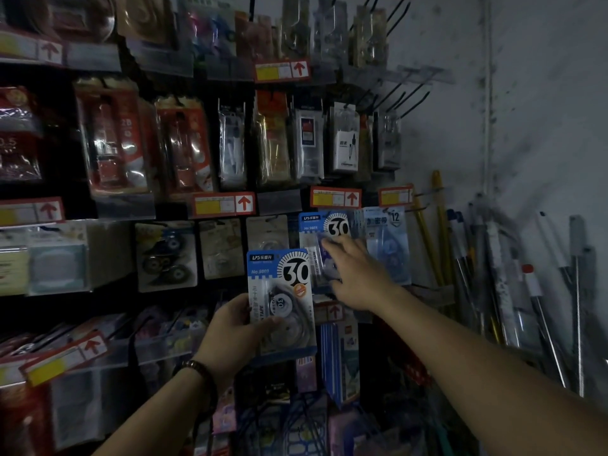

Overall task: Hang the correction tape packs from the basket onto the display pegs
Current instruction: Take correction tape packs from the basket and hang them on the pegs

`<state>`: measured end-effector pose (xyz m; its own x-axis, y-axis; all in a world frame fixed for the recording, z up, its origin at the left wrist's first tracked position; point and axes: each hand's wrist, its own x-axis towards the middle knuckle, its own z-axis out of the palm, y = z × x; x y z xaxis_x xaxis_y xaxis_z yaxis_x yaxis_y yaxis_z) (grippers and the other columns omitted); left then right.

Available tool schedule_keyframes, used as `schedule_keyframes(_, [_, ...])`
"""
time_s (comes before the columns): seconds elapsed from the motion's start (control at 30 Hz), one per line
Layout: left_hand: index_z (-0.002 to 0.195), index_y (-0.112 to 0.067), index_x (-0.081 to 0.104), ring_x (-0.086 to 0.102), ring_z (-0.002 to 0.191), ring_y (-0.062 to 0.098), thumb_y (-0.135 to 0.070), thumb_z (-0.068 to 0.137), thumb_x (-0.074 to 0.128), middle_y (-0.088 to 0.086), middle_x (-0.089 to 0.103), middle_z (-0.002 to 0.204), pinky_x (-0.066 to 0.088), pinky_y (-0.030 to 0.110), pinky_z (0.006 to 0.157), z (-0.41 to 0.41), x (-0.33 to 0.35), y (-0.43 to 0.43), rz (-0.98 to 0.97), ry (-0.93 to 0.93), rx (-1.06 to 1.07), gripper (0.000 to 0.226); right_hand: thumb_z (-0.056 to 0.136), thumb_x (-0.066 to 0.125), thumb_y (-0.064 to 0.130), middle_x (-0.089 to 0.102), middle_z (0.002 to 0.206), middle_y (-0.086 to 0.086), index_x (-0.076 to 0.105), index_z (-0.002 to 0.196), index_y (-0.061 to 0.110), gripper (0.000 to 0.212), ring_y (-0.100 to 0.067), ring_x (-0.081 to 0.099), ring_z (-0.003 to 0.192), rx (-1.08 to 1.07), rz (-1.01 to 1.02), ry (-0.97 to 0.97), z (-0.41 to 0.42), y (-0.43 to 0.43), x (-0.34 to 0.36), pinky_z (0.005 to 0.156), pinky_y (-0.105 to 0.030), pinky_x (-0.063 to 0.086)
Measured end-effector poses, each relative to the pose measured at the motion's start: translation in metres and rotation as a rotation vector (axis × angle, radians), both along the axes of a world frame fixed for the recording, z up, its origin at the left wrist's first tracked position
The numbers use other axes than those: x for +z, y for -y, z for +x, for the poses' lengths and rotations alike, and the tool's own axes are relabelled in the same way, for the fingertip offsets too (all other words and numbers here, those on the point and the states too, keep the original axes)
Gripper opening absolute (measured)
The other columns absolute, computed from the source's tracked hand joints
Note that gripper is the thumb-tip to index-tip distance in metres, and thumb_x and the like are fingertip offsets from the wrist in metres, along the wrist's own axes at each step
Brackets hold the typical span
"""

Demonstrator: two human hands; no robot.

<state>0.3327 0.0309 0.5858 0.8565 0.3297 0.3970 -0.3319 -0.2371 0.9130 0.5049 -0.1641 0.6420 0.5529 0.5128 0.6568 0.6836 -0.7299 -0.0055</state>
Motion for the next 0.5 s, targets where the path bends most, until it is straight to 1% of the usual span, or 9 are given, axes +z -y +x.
schedule_keyframes(0.1, [0.122,-0.017,0.070,0.078,0.103,0.020,-0.005,0.094,0.073,0.001,0.081,0.112,0.062,0.048,0.095,0.000,-0.001,-0.002,0.005,0.001,0.007,0.031,0.087,0.073,0.013,0.017,0.164,0.001,0.016,0.164,0.025,0.097,-0.028,0.026,0.148,-0.036,-0.010,0.019,0.007,-0.011,-0.003,0.103,-0.051,0.053])
schedule_keyframes(0.17, [0.121,-0.017,0.070,0.079,0.103,0.020,-0.004,0.094,0.073,0.001,0.081,0.111,0.062,0.048,0.095,0.001,-0.001,-0.004,0.007,0.007,0.015,0.030,0.087,0.073,0.010,0.023,0.163,-0.001,0.023,0.162,0.023,0.091,-0.028,0.031,0.148,-0.043,0.002,0.020,0.009,-0.016,-0.004,0.104,-0.050,0.053])
schedule_keyframes(0.23, [0.120,-0.017,0.071,0.079,0.103,0.021,-0.004,0.094,0.073,0.002,0.081,0.111,0.062,0.048,0.095,0.003,0.001,-0.005,0.008,0.014,0.021,0.029,0.091,0.070,0.013,0.024,0.164,0.000,0.027,0.160,0.021,0.082,-0.027,0.034,0.147,-0.036,0.043,0.016,0.005,-0.017,-0.005,0.107,-0.049,0.052])
schedule_keyframes(0.3, [0.120,-0.017,0.071,0.078,0.103,0.021,-0.004,0.094,0.074,0.002,0.081,0.111,0.062,0.048,0.095,0.005,0.004,-0.006,0.006,0.018,0.023,0.029,0.098,0.064,0.022,0.024,0.163,0.004,0.034,0.157,0.021,0.067,-0.024,0.035,0.146,0.016,0.112,0.034,-0.007,-0.015,-0.007,0.107,-0.047,0.050])
schedule_keyframes(0.37, [0.121,-0.017,0.071,0.078,0.105,0.022,-0.005,0.094,0.074,0.003,0.081,0.113,0.062,0.048,0.095,0.009,0.007,-0.005,-0.005,0.024,0.023,0.030,0.101,0.059,0.033,0.034,0.154,0.004,0.043,0.151,0.020,0.054,-0.020,0.040,0.141,0.125,0.190,0.092,-0.024,-0.012,-0.014,0.102,-0.041,0.051])
schedule_keyframes(0.4, [0.121,-0.017,0.071,0.078,0.105,0.022,-0.005,0.094,0.074,0.003,0.081,0.113,0.062,0.048,0.095,0.012,0.008,-0.004,-0.008,0.028,0.021,0.030,0.101,0.060,0.039,0.039,0.149,0.004,0.045,0.149,0.020,0.054,-0.018,0.042,0.137,0.184,0.209,0.122,-0.034,-0.011,-0.019,0.098,-0.038,0.052])
schedule_keyframes(0.43, [0.121,-0.016,0.071,0.078,0.105,0.022,-0.004,0.094,0.074,0.003,0.081,0.112,0.062,0.047,0.095,0.014,0.010,-0.001,-0.005,0.034,0.018,0.030,0.098,0.061,0.045,0.042,0.145,0.004,0.045,0.150,0.021,0.059,-0.017,0.044,0.134,0.231,0.204,0.148,-0.043,-0.010,-0.026,0.096,-0.037,0.053])
schedule_keyframes(0.5, [0.121,-0.014,0.070,0.078,0.104,0.021,-0.003,0.094,0.073,0.004,0.081,0.113,0.062,0.044,0.094,0.020,0.012,0.005,0.001,0.056,0.014,0.029,0.091,0.062,0.059,0.042,0.145,0.007,0.036,0.156,0.026,0.078,-0.015,0.044,0.135,0.290,0.151,0.186,-0.053,-0.009,-0.041,0.099,-0.036,0.053])
